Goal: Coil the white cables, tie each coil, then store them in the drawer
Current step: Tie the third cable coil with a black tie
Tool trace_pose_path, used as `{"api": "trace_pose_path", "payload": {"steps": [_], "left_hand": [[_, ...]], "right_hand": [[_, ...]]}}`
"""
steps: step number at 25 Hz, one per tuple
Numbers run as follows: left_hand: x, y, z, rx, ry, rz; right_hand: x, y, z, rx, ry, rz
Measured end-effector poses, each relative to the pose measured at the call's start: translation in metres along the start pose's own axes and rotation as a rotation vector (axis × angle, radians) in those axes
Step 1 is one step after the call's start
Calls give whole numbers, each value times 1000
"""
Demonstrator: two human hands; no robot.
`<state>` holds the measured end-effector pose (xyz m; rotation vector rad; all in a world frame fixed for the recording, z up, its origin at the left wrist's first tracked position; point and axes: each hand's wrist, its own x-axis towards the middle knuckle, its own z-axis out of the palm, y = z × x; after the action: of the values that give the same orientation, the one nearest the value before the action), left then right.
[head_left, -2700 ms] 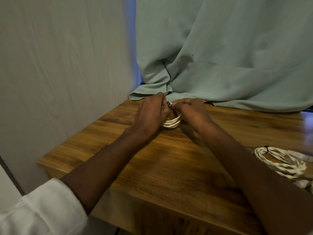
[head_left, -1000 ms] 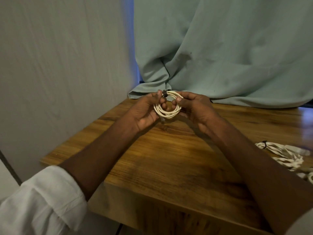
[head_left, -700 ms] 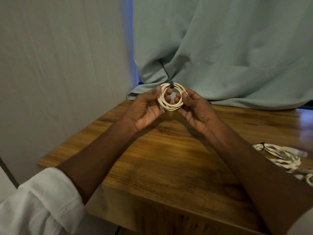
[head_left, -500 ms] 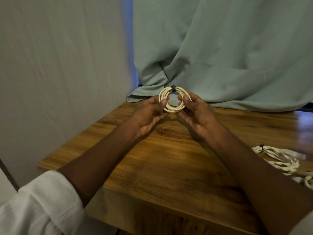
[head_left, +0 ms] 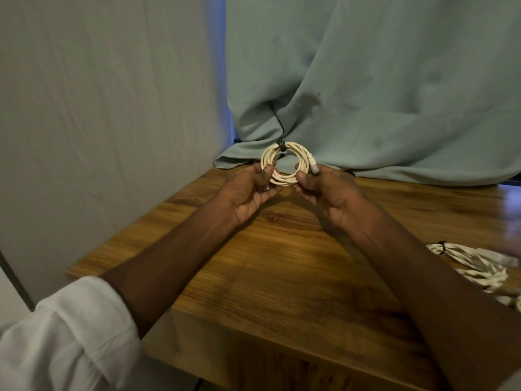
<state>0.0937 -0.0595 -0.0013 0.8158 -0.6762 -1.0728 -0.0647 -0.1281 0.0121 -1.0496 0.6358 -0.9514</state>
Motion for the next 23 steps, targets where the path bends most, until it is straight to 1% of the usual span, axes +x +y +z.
{"api": "trace_pose_path", "payload": {"steps": [2,4,6,8,9,11,12,14,15,16,17,19,23], "left_hand": [[0,1,-1,-31,-51,-30],[-1,4,-3,-4,-132,-49],[-1,6,-4,40,-196,-30],[-1,6,-4,85,-201,-2],[0,7,-5,120,-188,7],[-2,7,-3,170,-198,2],[-3,7,-1,180,-218,-18],[-8,6,6,182,-248,-47],[-10,6,9,178,-257,-50],[-11,5,11,175,-261,-45],[-12,5,13,178,-264,-35],[-10,1,14,180,-277,-8],[-3,-8,13,134,-270,17]], "right_hand": [[-3,1,-1,111,-72,110],[-4,2,-2,105,-110,143],[-3,0,-6,64,-131,96],[-5,-4,-8,29,-157,39],[-6,-5,-6,-20,-145,8],[-11,-2,0,-224,-56,-123],[-11,0,2,-379,22,-237],[-7,8,2,-722,187,-520],[-5,12,2,-850,235,-632],[-4,15,2,-931,258,-700],[-2,17,3,-972,272,-727],[2,17,3,-992,294,-687],[6,12,8,-934,283,-515]]}}
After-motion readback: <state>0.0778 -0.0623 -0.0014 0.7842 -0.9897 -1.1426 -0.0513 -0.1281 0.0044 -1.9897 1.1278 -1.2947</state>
